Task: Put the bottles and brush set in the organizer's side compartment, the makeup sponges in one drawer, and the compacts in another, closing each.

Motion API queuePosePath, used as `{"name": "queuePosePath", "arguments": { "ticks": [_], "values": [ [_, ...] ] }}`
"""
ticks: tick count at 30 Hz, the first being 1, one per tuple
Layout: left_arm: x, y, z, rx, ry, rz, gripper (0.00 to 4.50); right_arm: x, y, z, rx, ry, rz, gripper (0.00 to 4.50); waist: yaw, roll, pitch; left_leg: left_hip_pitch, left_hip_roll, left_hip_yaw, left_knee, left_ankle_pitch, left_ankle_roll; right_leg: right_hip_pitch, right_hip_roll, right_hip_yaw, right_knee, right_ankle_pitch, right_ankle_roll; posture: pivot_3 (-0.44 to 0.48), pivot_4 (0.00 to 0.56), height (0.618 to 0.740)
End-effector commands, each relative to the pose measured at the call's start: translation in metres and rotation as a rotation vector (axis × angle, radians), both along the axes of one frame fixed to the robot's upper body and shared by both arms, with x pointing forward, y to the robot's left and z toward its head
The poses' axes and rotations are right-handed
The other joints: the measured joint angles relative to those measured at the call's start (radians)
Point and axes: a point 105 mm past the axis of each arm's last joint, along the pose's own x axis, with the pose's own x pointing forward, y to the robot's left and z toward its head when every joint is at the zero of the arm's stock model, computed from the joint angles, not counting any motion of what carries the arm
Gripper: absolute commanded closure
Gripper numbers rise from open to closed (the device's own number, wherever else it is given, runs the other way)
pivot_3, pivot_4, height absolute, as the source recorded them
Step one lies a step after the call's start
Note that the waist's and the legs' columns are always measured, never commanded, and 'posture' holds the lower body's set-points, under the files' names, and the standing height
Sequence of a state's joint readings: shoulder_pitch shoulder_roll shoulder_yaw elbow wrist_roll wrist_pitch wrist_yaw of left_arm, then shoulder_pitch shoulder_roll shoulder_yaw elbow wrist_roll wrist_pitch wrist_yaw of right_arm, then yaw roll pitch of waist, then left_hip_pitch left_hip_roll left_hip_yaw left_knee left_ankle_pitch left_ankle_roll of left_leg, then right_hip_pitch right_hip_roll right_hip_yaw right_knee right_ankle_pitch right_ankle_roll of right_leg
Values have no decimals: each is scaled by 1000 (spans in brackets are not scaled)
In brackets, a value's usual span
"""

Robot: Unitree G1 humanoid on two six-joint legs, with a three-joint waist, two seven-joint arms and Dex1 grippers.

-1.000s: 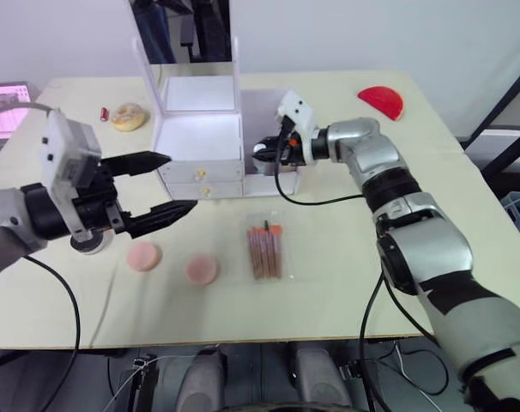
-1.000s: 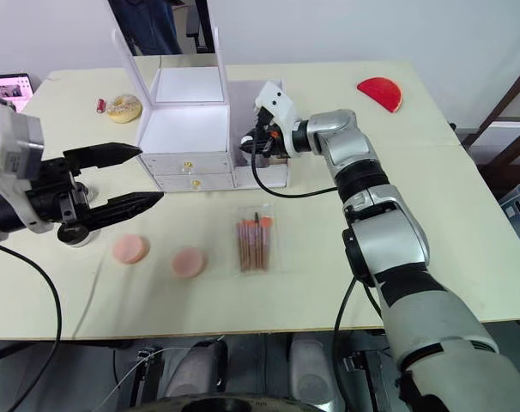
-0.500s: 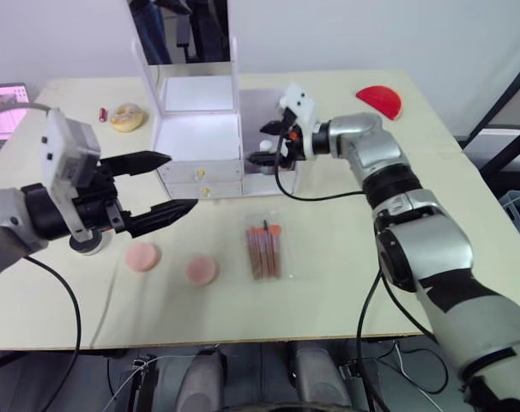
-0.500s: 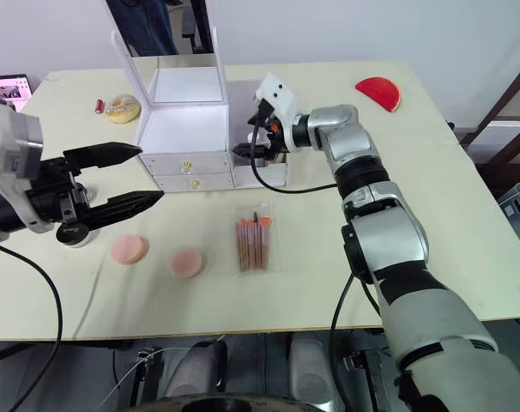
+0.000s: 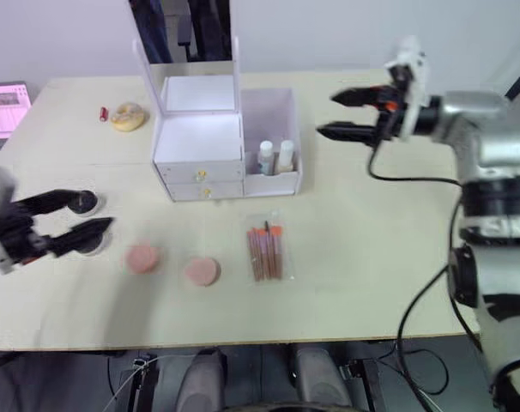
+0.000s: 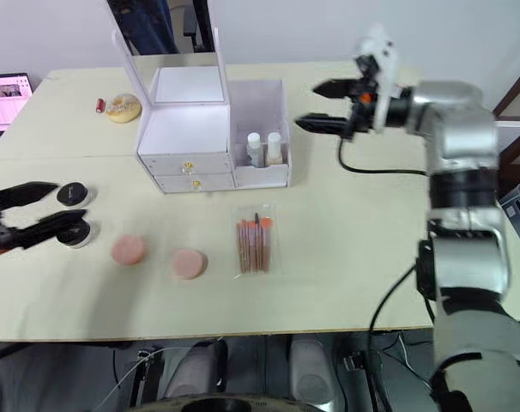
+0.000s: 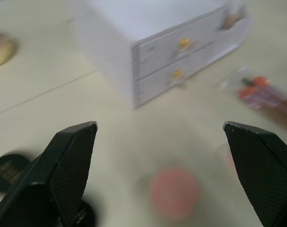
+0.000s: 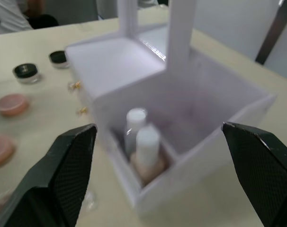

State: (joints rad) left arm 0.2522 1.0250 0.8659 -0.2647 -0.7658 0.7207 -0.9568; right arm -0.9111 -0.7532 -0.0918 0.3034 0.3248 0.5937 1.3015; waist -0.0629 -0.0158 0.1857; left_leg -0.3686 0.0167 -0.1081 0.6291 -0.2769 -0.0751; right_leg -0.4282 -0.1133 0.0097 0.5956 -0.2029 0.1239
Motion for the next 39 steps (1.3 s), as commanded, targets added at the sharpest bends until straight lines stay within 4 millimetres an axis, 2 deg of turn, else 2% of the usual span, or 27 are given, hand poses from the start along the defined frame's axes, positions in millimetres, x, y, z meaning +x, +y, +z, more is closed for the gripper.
{"name": "queuePosePath", "arguments": {
  "ticks": [1, 3, 6, 8, 11, 15, 22, 27, 34, 36, 39],
  "values": [
    [-25, 57, 7, 48, -40, 179, 0, -38, -32, 5, -14, -34, -23, 32, 3, 0, 0, 0, 0, 0, 0, 0, 0, 0, 0, 0, 0, 0, 0, 0, 150, 739],
    [-39, 83, -4, 74, -5, 258, 0, -58, -53, -8, -17, -5, -58, 32, 6, 0, 0, 0, 0, 1, 0, 0, 1, 0, 0, 0, 0, 0, 0, 0, 150, 739],
    [-51, 103, -12, 79, 13, 315, 0, -76, -75, -20, -14, 7, -116, 32, 8, -1, 0, 2, 0, 2, 1, -1, 1, 1, -1, 1, 0, -1, -1, 0, 150, 739],
    [-58, 120, -21, 71, 27, 371, 0, -89, -105, -50, -53, 66, -220, 32, 13, -4, -2, 4, 0, 2, 2, 0, 0, 2, -1, 1, 0, -1, 1, 0, 150, 739],
    [-59, 130, -29, 56, 28, 402, 0, -95, -126, -71, -68, 87, -316, 32, 18, -7, -4, 9, 0, 4, 2, -1, 0, 6, -2, 1, 0, -2, 1, 0, 150, 739],
    [-54, 131, -33, 56, 24, 396, 0, -97, -130, -77, -63, 77, -336, 32, 18, -7, -4, 11, 0, 8, 2, -1, 0, 6, -4, 2, 0, -2, 1, 0, 150, 739],
    [-43, 126, -26, 57, 1, 360, 0, -93, -124, -71, -58, 54, -336, 32, 18, -7, -4, 11, 0, 9, -1, -1, 0, 5, -4, 3, 1, -1, -1, 0, 150, 739],
    [-10, 82, -18, 47, -34, 187, 0, -81, -98, -56, -57, 3, -276, 32, 23, -7, -4, 11, 0, 10, 1, -1, 0, 6, -4, 4, 2, -2, 1, 0, 150, 739],
    [47, -39, -20, 25, -87, -170, 0, -68, -27, -42, -77, -27, -70, 32, 24, -7, -4, 11, 0, 10, 1, -1, 0, 6, -3, 5, 1, 1, -2, 0, 150, 739],
    [60, -83, -19, -16, -115, -279, 0, -69, 0, -43, -82, -22, 18, 32, 23, -7, -4, 11, 0, 10, 1, -1, 0, 6, -3, 6, 1, 3, 2, 0, 150, 739],
    [68, -136, -24, -46, -104, -425, 0, -74, 28, -49, -86, 4, 107, 32, 24, -8, -4, 11, 0, 10, 2, -1, 0, 7, -3, 6, 1, 4, 3, 0, 150, 739]
  ]
}}
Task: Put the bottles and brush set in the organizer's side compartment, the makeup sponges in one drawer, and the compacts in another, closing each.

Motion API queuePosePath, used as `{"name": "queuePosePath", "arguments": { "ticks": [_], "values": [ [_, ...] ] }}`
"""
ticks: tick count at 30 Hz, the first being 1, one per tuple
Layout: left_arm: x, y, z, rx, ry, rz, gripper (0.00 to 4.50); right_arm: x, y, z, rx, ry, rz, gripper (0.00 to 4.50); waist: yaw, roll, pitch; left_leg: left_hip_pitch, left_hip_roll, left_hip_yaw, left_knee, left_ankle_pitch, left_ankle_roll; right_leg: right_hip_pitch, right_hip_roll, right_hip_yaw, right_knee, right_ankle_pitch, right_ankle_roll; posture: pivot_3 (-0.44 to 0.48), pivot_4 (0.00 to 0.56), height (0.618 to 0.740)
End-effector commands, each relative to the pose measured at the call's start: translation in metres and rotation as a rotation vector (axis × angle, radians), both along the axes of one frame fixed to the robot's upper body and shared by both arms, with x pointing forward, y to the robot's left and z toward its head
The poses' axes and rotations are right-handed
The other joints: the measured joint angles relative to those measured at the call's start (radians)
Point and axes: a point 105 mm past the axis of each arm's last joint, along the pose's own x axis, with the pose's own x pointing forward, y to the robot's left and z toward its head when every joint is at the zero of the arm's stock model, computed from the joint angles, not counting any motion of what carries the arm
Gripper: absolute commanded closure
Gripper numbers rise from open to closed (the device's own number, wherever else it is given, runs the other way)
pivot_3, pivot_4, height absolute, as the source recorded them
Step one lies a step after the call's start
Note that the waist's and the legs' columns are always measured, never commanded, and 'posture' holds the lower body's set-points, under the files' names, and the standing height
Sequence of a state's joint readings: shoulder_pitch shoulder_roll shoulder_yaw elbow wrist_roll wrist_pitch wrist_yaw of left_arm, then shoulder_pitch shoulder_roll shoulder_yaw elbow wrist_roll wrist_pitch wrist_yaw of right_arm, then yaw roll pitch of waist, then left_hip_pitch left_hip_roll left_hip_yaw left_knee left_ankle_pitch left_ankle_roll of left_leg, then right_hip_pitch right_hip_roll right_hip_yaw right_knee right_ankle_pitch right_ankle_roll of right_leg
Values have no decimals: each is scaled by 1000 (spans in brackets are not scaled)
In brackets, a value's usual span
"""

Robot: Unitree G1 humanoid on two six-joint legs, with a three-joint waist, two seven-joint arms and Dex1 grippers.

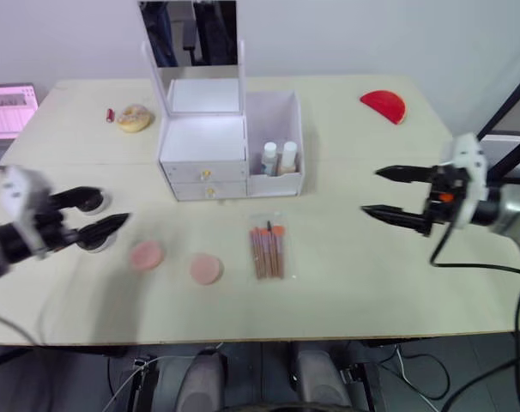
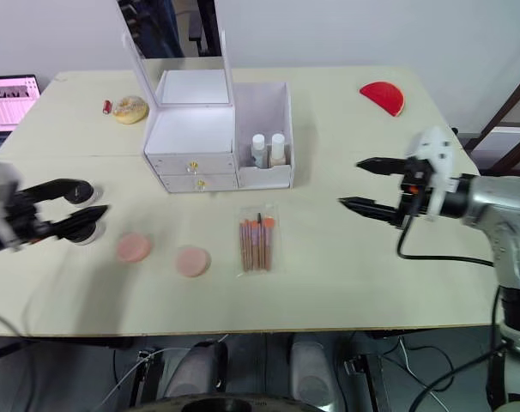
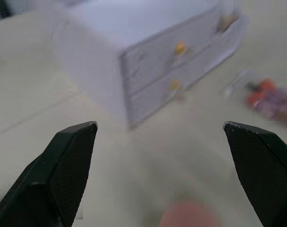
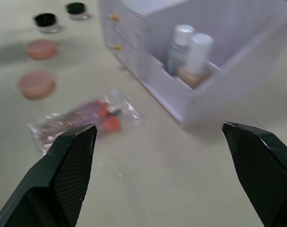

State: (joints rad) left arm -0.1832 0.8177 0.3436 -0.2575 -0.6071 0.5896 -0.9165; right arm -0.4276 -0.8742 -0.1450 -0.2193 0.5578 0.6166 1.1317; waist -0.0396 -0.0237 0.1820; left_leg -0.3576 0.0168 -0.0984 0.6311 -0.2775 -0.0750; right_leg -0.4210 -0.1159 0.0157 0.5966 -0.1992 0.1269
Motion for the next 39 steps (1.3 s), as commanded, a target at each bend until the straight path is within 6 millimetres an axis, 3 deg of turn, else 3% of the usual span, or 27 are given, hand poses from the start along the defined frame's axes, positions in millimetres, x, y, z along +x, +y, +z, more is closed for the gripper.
{"name": "queuePosePath", "arguments": {
  "ticks": [1, 2, 5, 12, 17, 26, 39],
  "values": [
    [2, -47, -2, 9, 6, -132, 0, -9, 26, 2, -11, 0, 88, 32, 0, 0, 0, 0, 0, 0, 0, 0, 0, 0, 0, 0, 0, 0, 0, 0, 150, 739],
    [1, -60, -6, 5, 23, -181, 0, -11, 31, -2, -20, 8, 107, 32, -1, 0, 0, 0, 0, 0, 0, 0, 0, 0, 0, 1, 0, 0, 1, 0, 150, 739],
    [1, -98, -20, 12, 58, -290, 879, -13, 44, -16, -34, 70, 128, 0, 1, 0, 0, 0, 0, 0, 0, 0, 0, 1, 0, 1, 0, 0, 1, 0, 150, 739],
    [2, -130, -48, 71, 106, -435, 4443, -11, 56, -49, -108, 317, 77, 0, 1, 0, 0, 0, 0, 0, 1, 0, 0, 1, 1, 1, 0, -2, -3, 0, 150, 739],
    [5, -136, -66, 113, 143, -479, 4483, 3, 61, -58, -82, 593, -3, 0, -1, 0, 0, 0, 0, 0, 1, 0, 0, 1, 1, 1, 0, -2, -4, 0, 150, 739],
    [13, -145, -78, 150, 155, -487, 4483, 18, 62, -66, 50, 1030, -145, 0, 18, 0, 0, -1, 0, -1, 1, 0, 0, 0, 1, 1, 0, 0, -1, 0, 150, 739],
    [13, -150, -90, 265, 117, -501, 4483, 35, 73, -94, 119, 1195, -263, 0, 16, 0, -1, 0, 0, -1, 1, 0, 1, 0, 2, 1, 1, 0, 0, 0, 150, 739]
  ]
}}
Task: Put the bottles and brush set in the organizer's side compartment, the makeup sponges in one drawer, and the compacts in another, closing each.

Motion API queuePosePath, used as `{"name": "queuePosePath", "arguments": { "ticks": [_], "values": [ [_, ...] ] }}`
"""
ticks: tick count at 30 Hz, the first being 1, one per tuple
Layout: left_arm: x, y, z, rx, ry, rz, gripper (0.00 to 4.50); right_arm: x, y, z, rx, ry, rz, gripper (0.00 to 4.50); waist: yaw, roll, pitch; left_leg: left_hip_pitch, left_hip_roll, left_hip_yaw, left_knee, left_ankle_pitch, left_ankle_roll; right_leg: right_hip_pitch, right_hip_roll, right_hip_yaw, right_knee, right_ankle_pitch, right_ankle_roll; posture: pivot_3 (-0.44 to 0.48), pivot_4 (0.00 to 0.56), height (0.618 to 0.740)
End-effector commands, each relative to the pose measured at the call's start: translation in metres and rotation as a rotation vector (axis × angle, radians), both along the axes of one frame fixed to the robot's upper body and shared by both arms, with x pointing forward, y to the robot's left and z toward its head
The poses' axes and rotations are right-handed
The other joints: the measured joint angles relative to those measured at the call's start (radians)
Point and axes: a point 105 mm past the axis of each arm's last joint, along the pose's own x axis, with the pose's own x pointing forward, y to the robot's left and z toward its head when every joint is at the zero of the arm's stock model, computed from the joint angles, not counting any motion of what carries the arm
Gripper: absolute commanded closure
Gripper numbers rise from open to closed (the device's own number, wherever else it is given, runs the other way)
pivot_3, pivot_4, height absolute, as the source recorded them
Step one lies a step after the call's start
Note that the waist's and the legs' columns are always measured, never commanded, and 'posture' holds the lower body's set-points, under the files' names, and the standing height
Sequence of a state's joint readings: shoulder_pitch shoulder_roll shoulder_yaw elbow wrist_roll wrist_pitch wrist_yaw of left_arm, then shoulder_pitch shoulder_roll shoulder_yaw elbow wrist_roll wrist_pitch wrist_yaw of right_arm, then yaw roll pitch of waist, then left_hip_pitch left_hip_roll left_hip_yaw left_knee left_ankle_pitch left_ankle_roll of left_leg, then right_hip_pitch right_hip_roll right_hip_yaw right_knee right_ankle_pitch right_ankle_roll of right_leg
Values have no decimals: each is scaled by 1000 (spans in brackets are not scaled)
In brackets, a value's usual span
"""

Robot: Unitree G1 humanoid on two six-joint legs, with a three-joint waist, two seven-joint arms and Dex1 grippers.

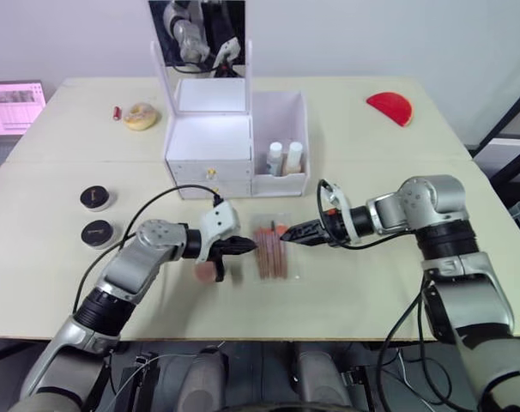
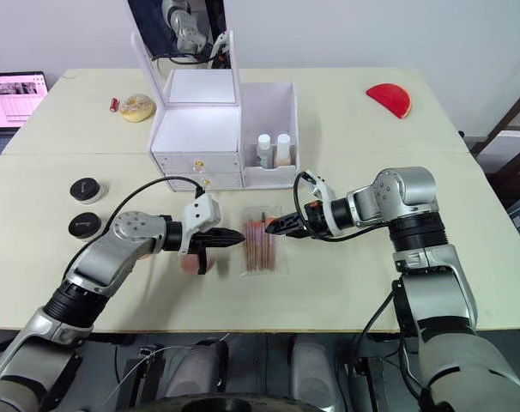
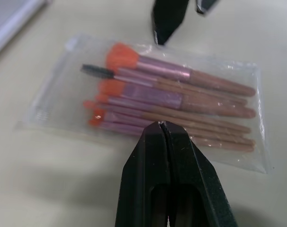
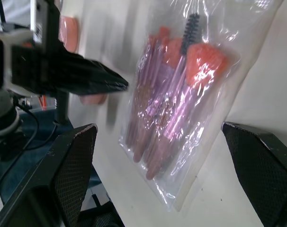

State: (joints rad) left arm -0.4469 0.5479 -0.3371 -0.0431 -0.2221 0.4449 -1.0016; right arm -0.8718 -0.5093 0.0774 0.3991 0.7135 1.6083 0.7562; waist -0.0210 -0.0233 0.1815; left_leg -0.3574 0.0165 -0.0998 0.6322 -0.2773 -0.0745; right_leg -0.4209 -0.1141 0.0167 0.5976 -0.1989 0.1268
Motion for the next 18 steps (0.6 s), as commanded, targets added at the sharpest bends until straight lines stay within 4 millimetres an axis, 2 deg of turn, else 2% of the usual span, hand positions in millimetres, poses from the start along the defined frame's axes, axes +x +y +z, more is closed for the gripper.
{"name": "queuePosePath", "arguments": {
  "ticks": [1, 6, 12, 15, 18],
  "values": [
    [0, -6, 11, 3, -54, -39, 4483, 4, 10, -1, 13, 13, -17, 0, -4, 0, 0, 0, 0, 0, 0, 0, 0, 0, 0, 0, 0, 0, 0, 0, 150, 739],
    [-1, -5, 10, 11, -51, -41, 4483, 5, 27, -1, 59, 21, -8, 0, -24, 0, -1, 1, 0, -1, 0, 0, 0, 0, 1, 0, 1, 0, 0, 0, 150, 739],
    [-1, -2, 9, 18, -49, -39, 4483, 3, 32, -7, 70, 31, -19, 0, -25, 0, -1, 1, 0, -2, -1, 0, 0, 0, 1, 0, 1, 0, 1, 0, 150, 739],
    [-1, -2, 9, 20, -49, -37, 4500, 3, 31, -9, 59, 26, -27, 841, -24, 1, -1, 1, 0, -2, -1, 0, 0, 0, 1, 0, 1, 0, 1, 0, 150, 739],
    [-1, -1, 9, 22, -49, -36, 4500, 3, 30, -8, 62, 19, -36, 2306, -24, 1, -1, 1, 0, -2, -1, 0, 0, 0, 1, 0, 1, 0, 1, 0, 150, 739]
  ]
}}
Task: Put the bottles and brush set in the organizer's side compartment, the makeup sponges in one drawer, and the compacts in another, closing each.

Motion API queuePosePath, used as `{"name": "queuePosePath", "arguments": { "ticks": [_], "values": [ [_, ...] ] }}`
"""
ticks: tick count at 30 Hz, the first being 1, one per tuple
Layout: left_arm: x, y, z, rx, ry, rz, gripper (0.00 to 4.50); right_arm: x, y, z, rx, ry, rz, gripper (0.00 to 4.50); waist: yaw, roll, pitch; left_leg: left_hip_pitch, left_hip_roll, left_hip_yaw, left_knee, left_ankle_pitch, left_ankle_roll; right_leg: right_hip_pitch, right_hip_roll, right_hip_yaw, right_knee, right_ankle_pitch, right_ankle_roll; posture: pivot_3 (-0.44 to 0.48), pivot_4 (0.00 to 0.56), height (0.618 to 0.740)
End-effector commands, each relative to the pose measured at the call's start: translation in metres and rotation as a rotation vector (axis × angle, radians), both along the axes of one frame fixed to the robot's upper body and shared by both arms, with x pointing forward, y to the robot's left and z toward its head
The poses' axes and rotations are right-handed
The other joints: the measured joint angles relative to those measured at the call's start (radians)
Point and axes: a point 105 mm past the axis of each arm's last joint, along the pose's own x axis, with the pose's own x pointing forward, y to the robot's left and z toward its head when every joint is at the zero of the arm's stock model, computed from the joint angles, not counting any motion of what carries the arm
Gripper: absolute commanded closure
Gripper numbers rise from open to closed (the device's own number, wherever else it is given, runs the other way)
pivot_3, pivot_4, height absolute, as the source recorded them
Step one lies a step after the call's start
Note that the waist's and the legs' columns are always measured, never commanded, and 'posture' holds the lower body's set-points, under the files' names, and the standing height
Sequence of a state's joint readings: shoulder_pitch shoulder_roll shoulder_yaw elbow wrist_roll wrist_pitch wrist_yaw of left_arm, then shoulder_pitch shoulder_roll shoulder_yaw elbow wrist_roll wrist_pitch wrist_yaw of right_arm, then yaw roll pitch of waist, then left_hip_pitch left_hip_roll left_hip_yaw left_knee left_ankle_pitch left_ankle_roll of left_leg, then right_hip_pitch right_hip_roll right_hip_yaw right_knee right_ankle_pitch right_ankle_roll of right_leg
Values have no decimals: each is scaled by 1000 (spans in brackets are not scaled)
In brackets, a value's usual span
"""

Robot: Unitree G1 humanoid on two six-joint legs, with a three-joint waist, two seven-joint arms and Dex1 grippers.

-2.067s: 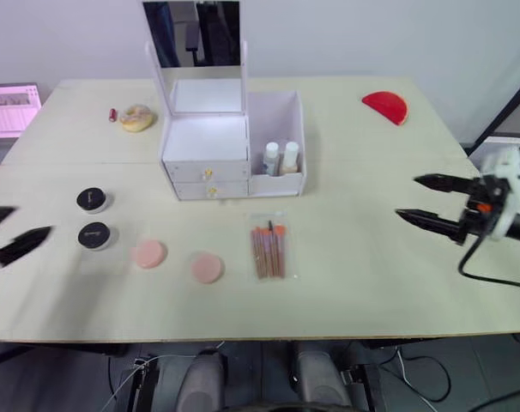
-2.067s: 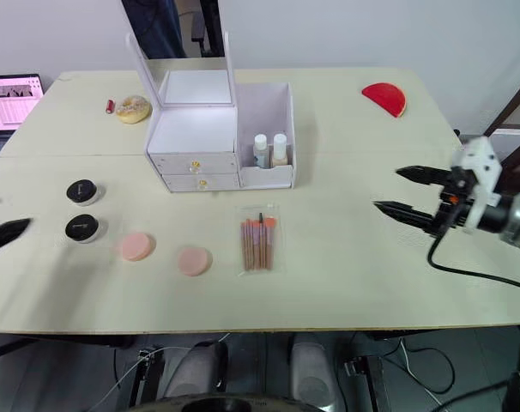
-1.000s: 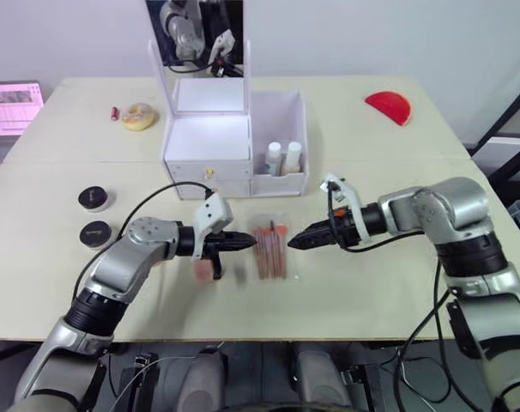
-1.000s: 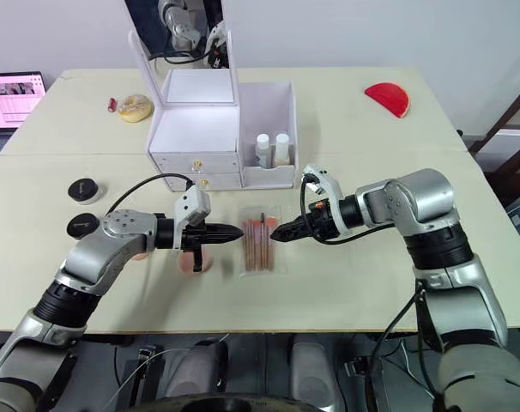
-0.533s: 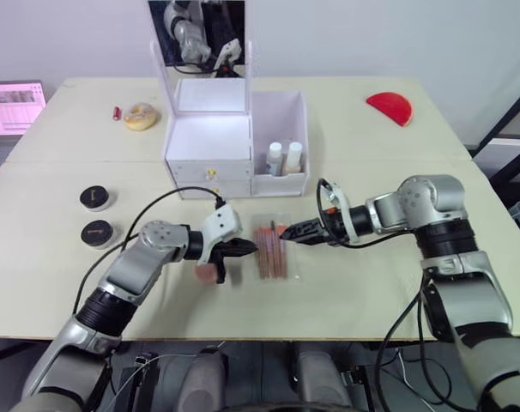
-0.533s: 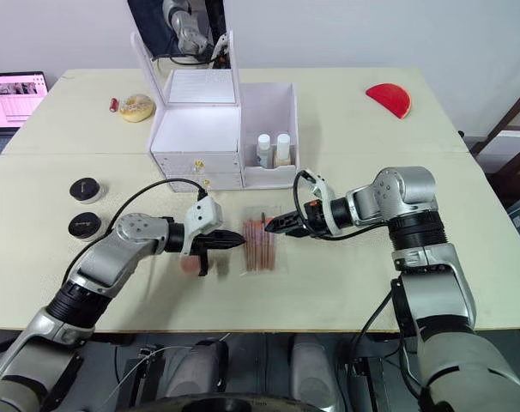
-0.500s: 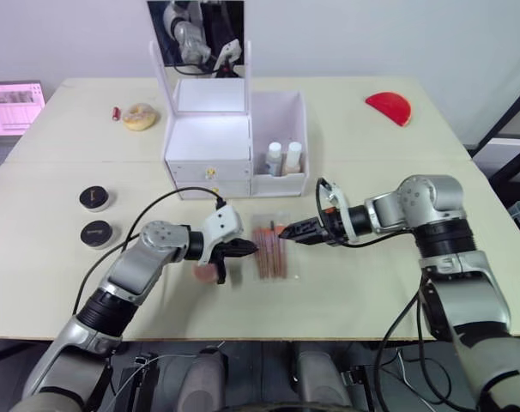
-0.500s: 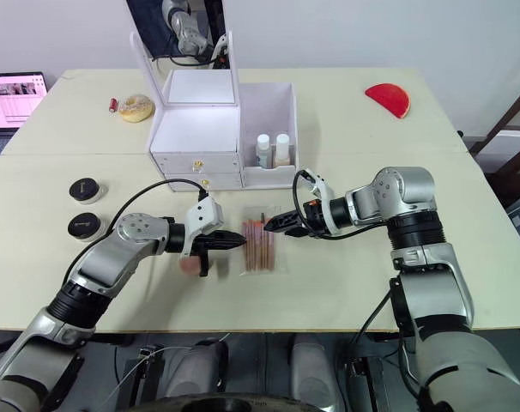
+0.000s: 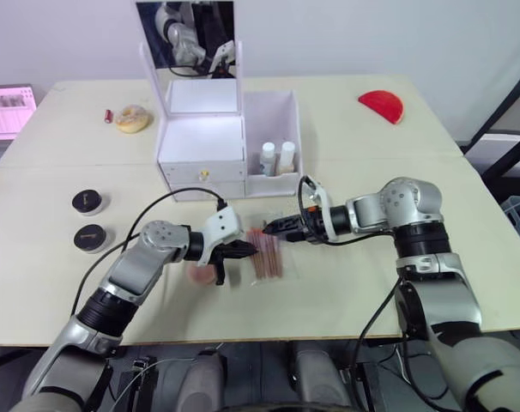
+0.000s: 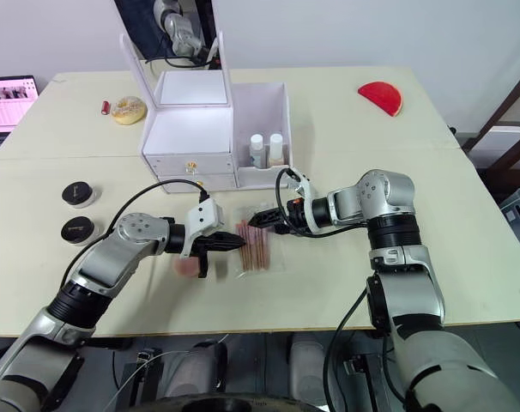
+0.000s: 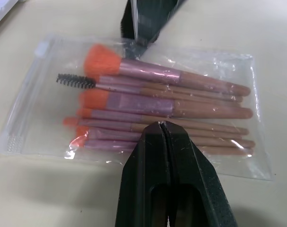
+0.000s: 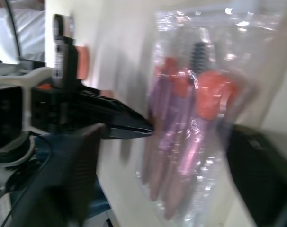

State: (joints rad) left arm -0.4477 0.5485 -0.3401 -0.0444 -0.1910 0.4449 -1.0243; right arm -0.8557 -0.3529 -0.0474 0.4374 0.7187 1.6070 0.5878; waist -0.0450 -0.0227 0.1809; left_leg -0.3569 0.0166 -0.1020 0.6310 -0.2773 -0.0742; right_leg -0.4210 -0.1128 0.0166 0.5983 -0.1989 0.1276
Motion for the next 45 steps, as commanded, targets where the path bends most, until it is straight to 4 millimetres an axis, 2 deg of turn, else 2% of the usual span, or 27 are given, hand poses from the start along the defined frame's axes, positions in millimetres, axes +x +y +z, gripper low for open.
{"name": "queuePosePath", "arguments": {
  "ticks": [1, 3, 5, 10, 14, 17, 20, 23, 24, 25, 30, 33, 37, 40, 45],
  "values": [
    [0, -1, 11, -6, -46, -21, 4500, 0, 2, 3, 11, -13, 2, 2814, 1, 0, 0, 0, 0, 0, 0, 0, 0, 0, 0, 0, 0, 0, 0, 0, 150, 739],
    [0, -1, 12, -5, -47, -20, 4500, 1, 2, 4, 12, -16, -4, 3821, 1, 0, 0, 0, 0, 0, 0, 0, 0, 0, 0, 0, 0, 0, 0, 0, 150, 739],
    [1, 0, 12, -3, -50, -19, 4500, 1, 1, 4, 13, -17, -7, 4443, 1, 0, 0, -1, 0, 0, 0, 0, 0, 0, 0, 0, 0, 0, 0, 0, 150, 739],
    [4, 2, 17, -10, -76, -5, 4500, 1, 1, 6, 27, -21, -9, 4443, 1, 0, 0, 0, 0, 0, 0, 0, 0, 0, 0, 0, 0, 0, 0, 0, 150, 739],
    [6, 6, 32, -75, -75, 22, 4500, 3, 0, 13, 57, -33, -11, 4443, 1, 0, 0, -1, 0, 0, 0, 0, 0, 0, 0, 0, 0, 0, 0, 0, 150, 739],
    [3, 9, 49, -161, -52, 38, 3676, 4, -2, 18, 73, -48, -21, 4500, 1, 0, 0, -1, 0, 0, 0, 0, 0, 0, 0, 0, 0, 0, 0, 0, 150, 739],
    [-1, 17, 67, -229, -52, 62, 2200, 4, -5, 26, 86, -87, -19, 4500, 0, 0, 0, -1, 0, 0, 0, 0, 0, 0, 0, 0, -1, 0, 0, 0, 150, 739],
    [-11, 36, 88, -287, -56, 98, 661, 0, -8, 49, 122, -179, 23, 4500, -1, 1, 1, -1, 0, -1, 0, 0, 0, -1, 0, 0, -1, 0, 1, 0, 150, 739],
    [-16, 42, 94, -303, -57, 109, 281, -3, -9, 57, 133, -214, 45, 4500, -1, 1, 1, -1, 0, -1, -1, 0, 0, -1, 0, 0, -1, 0, 1, 0, 150, 739],
    [-20, 49, 100, -327, -52, 125, 101, -6, -9, 66, 152, -247, 70, 4500, -1, 1, 1, -1, 0, -1, -1, 0, 0, -1, 0, 0, -1, -1, 1, 0, 150, 739],
    [-30, 80, 115, -370, -43, 242, 101, -27, -10, 112, 216, -455, 221, 4500, 1, 1, 1, -2, 0, -1, -1, -1, 1, -1, 0, 0, -1, -1, 2, 0, 150, 739],
    [-34, 91, 128, -424, -60, 299, 101, -26, -7, 149, 285, -666, 263, 4500, 0, 1, 2, -2, 0, -1, -1, -1, 1, -1, 0, 0, -1, -2, 2, 0, 150, 739],
    [-49, 98, 138, -500, -48, 344, 101, -7, -3, 194, 337, -1005, 210, 4500, -3, 1, 2, -1, 0, -1, -1, -1, 1, -1, 0, 0, -1, -3, 5, 0, 150, 739],
    [-57, 102, 139, -513, -44, 387, 101, 8, -1, 218, 370, -1197, 152, 4500, -2, 0, 2, -1, 0, 0, -1, -1, 1, -1, 0, 0, -1, -3, 4, 0, 150, 739],
    [-60, 103, 139, -507, -58, 423, 101, 43, -5, 229, 374, -1312, 35, 4500, 3, 0, 2, -2, 0, 0, -1, -1, 1, -1, 0, 0, -1, -1, 1, 0, 150, 739]
  ]
}}
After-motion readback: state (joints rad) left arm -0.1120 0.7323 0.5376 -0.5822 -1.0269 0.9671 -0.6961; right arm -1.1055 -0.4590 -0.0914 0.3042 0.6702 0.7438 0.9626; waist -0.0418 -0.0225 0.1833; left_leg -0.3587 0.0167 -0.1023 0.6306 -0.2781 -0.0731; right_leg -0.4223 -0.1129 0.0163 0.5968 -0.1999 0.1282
